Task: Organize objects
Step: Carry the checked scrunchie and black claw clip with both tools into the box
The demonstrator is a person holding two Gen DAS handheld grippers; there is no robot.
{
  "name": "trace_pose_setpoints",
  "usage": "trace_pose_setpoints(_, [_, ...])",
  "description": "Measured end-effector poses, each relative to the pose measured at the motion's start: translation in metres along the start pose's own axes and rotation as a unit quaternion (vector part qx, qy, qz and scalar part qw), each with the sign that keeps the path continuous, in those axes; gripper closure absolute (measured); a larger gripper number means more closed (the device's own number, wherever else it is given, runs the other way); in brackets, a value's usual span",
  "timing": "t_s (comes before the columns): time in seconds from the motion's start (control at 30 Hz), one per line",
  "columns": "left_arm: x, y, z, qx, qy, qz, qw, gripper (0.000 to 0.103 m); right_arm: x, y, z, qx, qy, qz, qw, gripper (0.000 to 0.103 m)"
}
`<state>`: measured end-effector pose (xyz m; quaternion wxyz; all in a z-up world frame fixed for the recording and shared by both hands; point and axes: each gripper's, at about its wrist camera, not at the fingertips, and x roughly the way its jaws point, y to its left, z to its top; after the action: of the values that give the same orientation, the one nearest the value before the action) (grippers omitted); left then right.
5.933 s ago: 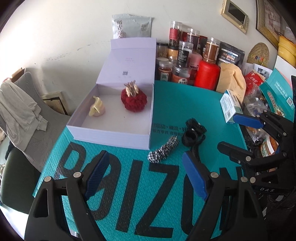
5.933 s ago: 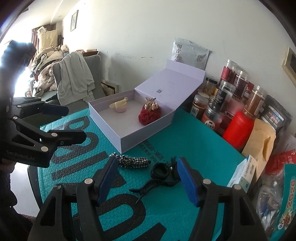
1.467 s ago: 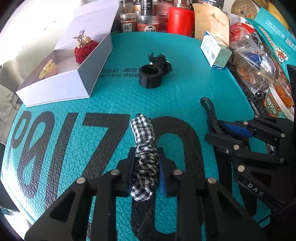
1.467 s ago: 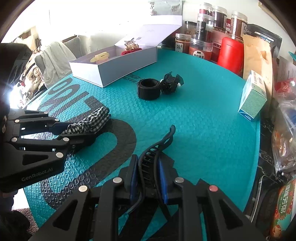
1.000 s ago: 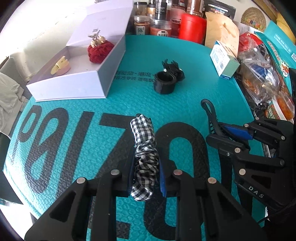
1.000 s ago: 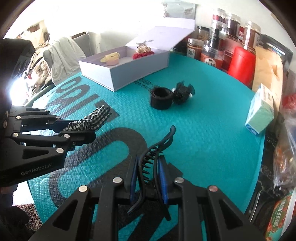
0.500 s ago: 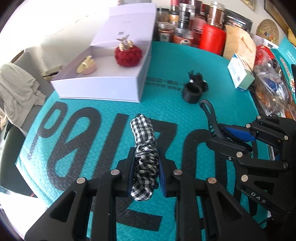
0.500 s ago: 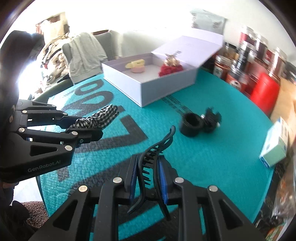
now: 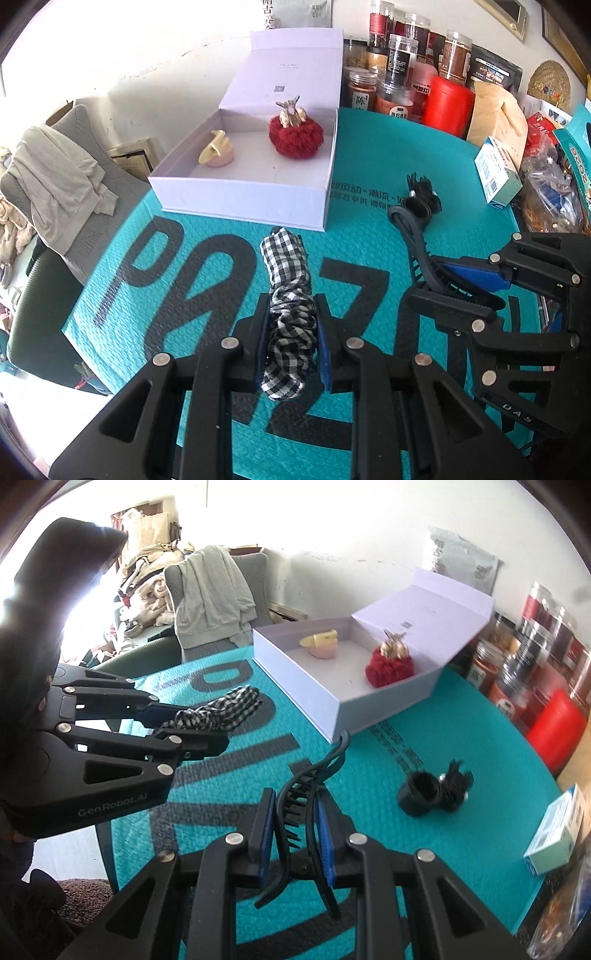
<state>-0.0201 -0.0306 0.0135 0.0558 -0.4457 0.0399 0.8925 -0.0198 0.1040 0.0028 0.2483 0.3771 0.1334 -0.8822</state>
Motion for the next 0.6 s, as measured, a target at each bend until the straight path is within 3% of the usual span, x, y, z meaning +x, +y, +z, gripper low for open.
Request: trace_pose_setpoints(0.6, [0.012,0.03,0.037,-0.007,-0.006,-0.003,1.0,0.082,0.014,0.001,0.04,-0.018,-0.007,0.004,1.0,0.082])
